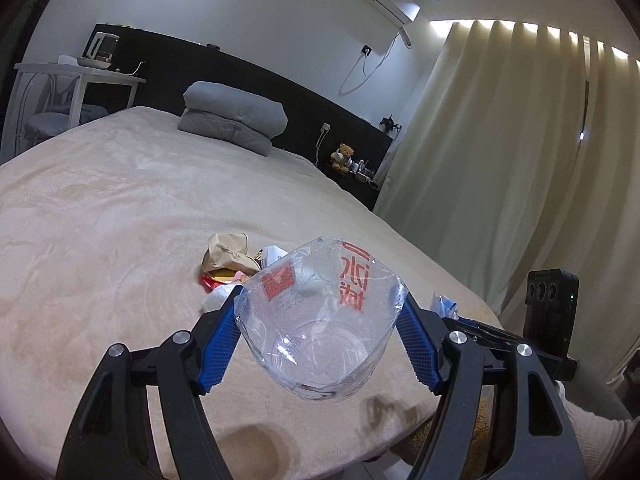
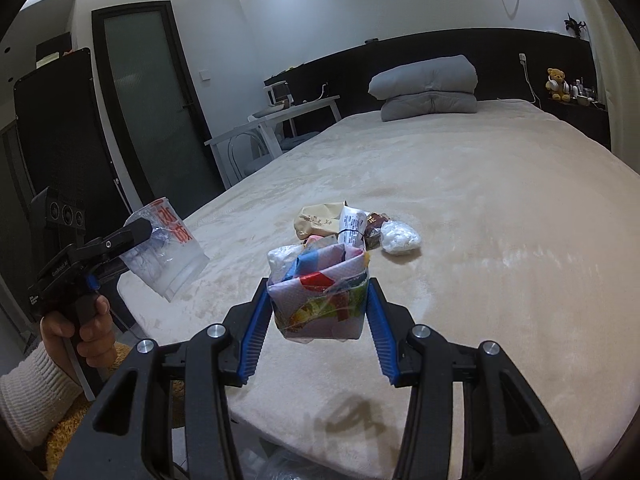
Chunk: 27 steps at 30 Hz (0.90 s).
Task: Collect trash
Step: 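Lift the cup with the left gripper and carry it off the bed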
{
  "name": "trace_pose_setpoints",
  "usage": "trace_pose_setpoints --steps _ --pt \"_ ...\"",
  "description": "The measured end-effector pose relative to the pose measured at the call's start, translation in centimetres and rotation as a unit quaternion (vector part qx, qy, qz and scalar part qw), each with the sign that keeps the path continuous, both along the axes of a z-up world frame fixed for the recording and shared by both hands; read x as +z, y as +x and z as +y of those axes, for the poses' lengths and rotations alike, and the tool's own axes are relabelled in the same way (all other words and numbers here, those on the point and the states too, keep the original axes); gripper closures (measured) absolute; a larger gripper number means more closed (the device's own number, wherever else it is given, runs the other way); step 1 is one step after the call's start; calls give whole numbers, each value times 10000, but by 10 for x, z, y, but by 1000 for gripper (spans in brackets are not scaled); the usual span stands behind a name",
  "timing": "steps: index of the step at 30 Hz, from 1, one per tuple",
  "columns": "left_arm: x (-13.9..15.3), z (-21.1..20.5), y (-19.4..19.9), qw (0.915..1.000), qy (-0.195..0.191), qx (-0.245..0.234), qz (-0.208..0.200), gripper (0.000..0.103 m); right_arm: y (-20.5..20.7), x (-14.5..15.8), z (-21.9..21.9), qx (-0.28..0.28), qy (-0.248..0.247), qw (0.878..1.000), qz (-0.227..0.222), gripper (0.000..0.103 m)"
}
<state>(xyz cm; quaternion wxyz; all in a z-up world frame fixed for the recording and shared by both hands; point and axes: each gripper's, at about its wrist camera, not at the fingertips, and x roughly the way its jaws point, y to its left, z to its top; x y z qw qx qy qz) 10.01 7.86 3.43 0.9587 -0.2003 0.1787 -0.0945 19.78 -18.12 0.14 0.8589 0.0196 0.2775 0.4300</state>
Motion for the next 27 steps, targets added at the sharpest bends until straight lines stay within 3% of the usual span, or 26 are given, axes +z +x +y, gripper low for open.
trace_pose_setpoints --steps 14,22,27 --pt "-16 -36 -76 9998 -147 112 -62 32 -86 -11 -28 -122 201 9996 185 56" --pt "-27 -58 -106 9998 -70 109 137 32 -109 -17 -37 -164 216 9988 403 56" --pt "-33 -65 -117 9995 -53 126 284 32 -111 -22 -47 -258 350 9960 785 56"
